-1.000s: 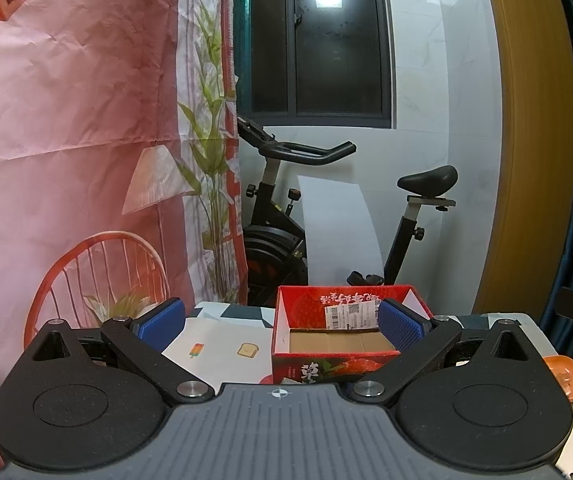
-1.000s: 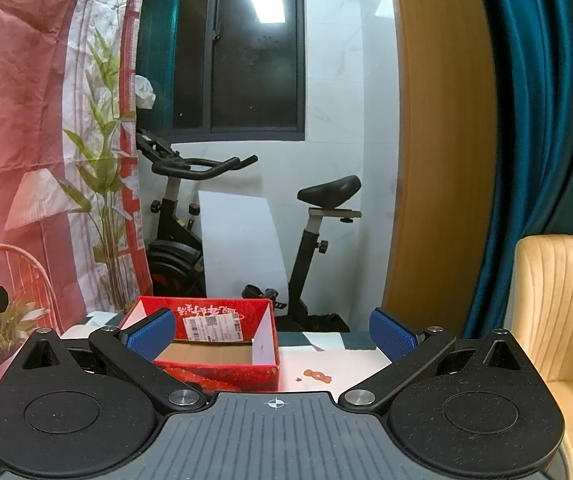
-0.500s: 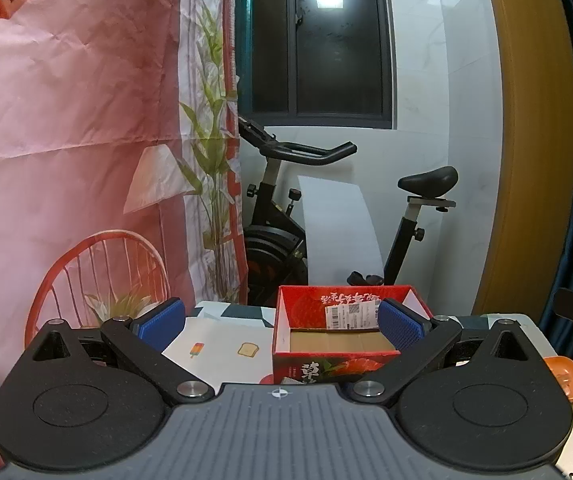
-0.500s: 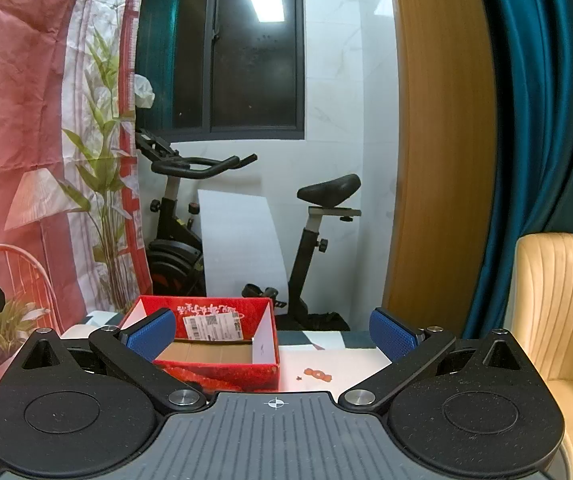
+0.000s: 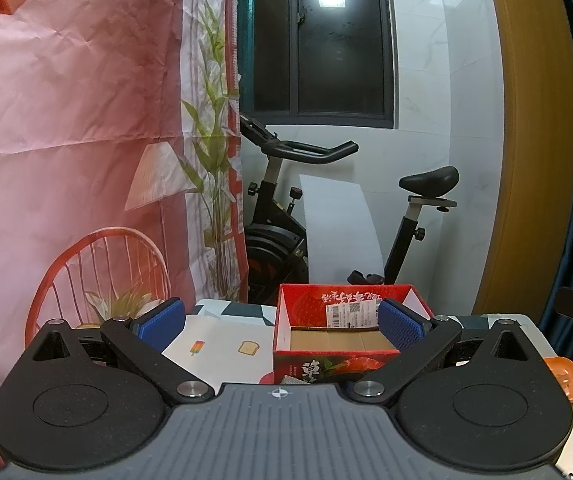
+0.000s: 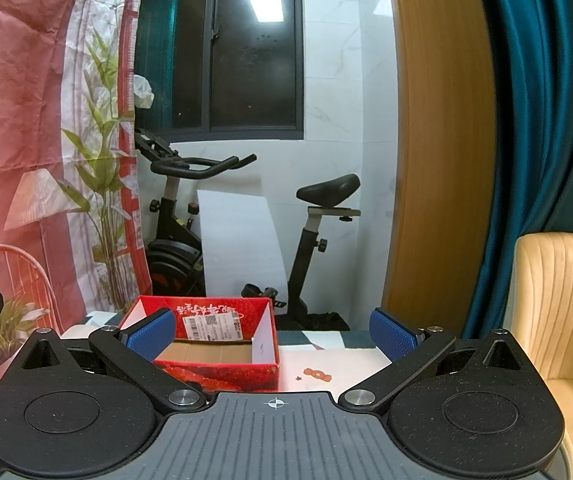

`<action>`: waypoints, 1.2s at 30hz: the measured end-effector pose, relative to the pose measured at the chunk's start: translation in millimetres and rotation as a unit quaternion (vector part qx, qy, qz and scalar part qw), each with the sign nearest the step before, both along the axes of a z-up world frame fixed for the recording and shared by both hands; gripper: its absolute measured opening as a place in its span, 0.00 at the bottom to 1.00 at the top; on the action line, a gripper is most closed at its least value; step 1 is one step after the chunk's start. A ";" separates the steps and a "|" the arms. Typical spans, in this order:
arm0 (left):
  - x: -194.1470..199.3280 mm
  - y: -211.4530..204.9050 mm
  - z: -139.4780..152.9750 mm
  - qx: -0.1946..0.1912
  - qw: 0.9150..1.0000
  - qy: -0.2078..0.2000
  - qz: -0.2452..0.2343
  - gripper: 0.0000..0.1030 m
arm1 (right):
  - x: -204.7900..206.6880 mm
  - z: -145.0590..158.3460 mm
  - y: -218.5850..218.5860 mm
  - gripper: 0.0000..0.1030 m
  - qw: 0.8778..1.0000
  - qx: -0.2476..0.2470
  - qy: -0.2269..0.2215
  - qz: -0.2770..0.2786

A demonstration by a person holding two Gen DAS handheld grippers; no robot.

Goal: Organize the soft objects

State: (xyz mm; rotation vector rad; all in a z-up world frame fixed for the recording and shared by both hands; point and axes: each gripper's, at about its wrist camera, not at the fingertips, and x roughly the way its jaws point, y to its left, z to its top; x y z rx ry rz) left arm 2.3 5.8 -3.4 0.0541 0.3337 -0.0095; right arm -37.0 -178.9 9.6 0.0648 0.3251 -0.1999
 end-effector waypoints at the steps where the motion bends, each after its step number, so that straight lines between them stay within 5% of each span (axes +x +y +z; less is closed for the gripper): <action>1: 0.0 0.4 -0.2 -0.001 1.000 0.000 0.000 1.00 | 0.1 0.1 -0.1 1.00 1.000 0.000 0.000 0.000; 27: 8.3 7.5 -8.2 -0.015 1.000 0.015 -0.002 1.00 | 0.1 -1.9 -5.1 1.00 1.000 0.017 -0.003 0.011; 36: 38.2 29.5 -59.7 0.000 0.998 0.062 0.024 1.00 | 7.1 -33.9 -22.7 1.00 0.997 0.043 -0.029 0.060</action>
